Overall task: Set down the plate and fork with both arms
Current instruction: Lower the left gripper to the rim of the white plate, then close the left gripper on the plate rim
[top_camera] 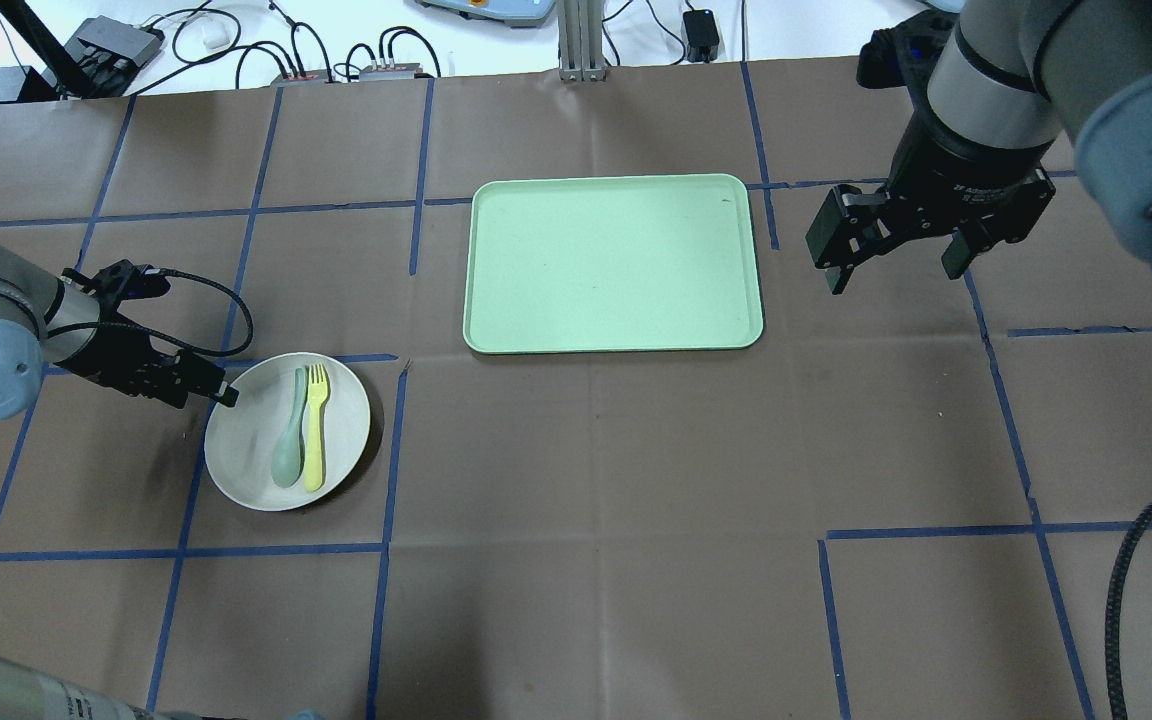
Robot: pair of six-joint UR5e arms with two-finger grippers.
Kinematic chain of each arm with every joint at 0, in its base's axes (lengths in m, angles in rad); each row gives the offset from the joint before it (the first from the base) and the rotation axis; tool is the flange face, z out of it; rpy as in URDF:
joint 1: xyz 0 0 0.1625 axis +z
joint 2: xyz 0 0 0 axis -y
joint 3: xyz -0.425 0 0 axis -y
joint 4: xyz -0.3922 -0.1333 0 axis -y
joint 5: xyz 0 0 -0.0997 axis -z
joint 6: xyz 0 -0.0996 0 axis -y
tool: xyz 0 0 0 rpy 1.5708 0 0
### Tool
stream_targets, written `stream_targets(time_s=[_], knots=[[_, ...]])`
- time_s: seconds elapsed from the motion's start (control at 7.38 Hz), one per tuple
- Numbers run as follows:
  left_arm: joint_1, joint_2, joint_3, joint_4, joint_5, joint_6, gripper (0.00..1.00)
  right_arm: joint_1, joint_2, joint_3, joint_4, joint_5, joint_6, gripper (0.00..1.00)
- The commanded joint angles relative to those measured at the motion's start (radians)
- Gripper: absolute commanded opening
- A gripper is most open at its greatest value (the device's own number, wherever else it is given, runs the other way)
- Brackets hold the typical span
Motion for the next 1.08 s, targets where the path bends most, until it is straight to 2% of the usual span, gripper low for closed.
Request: stream_targets(time_s=[0.0,0.41,0.95], knots=[[0.002,-0.004,-0.008,-0.012,0.004,0.01,0.74,-0.001,0.0,0.0,0.002,-0.003,-0.023,1.0],[0.002,-0.003,-0.012,-0.048,0.003,0.007,0.56,-0.001,0.0,0.0,0.002,-0.003,-0.024,1.0],[0.0,0.002,-0.012,-0.077,0.001,0.007,0.12,-0.001,0.0,0.0,0.002,-0.003,-0.024,1.0]])
